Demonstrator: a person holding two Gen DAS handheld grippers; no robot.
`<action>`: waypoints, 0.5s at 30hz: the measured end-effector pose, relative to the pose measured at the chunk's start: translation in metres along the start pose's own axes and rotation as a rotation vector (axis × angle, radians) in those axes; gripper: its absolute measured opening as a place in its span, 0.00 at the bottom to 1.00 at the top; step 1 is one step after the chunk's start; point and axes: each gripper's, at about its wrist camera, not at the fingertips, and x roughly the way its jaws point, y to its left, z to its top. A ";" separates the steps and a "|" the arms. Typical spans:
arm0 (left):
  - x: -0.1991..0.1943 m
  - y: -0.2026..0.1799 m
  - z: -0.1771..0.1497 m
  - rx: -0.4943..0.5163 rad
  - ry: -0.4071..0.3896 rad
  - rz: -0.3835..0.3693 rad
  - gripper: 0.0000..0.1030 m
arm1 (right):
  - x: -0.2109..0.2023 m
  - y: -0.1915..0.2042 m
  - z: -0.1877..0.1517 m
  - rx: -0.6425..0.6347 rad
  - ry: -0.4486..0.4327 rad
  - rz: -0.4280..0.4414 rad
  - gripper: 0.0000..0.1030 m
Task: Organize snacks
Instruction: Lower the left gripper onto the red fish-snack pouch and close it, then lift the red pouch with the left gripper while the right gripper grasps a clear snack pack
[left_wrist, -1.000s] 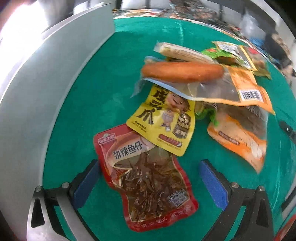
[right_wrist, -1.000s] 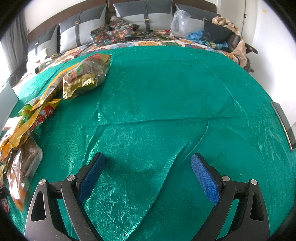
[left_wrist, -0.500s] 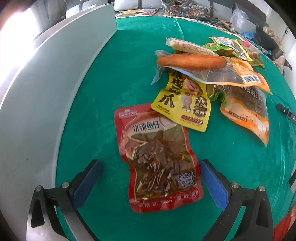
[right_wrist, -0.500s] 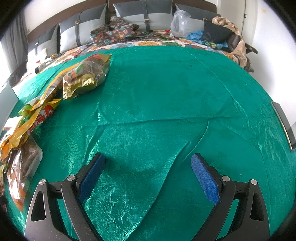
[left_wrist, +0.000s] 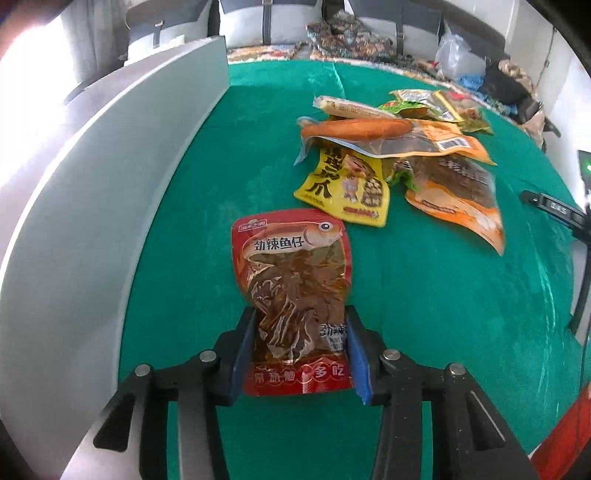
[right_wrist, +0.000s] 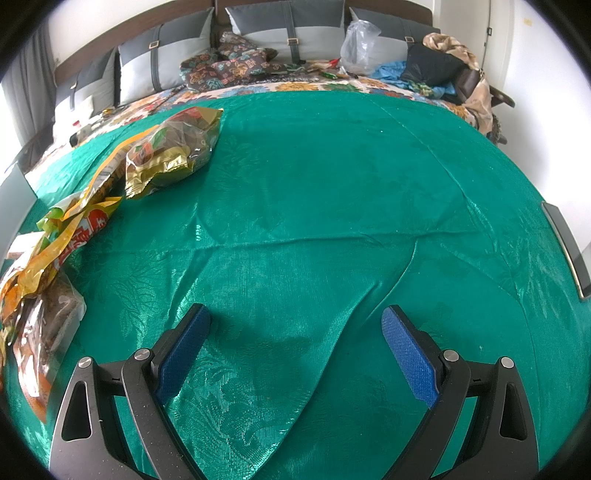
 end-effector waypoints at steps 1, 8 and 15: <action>-0.002 0.000 -0.006 -0.002 -0.013 -0.003 0.43 | 0.000 0.000 0.000 0.000 0.000 0.000 0.94; -0.013 -0.002 -0.015 0.011 -0.057 -0.045 0.43 | 0.000 0.000 0.000 0.000 0.000 0.000 0.94; -0.014 0.003 -0.023 -0.006 -0.088 -0.084 0.43 | 0.000 -0.001 0.000 0.006 0.000 -0.002 0.94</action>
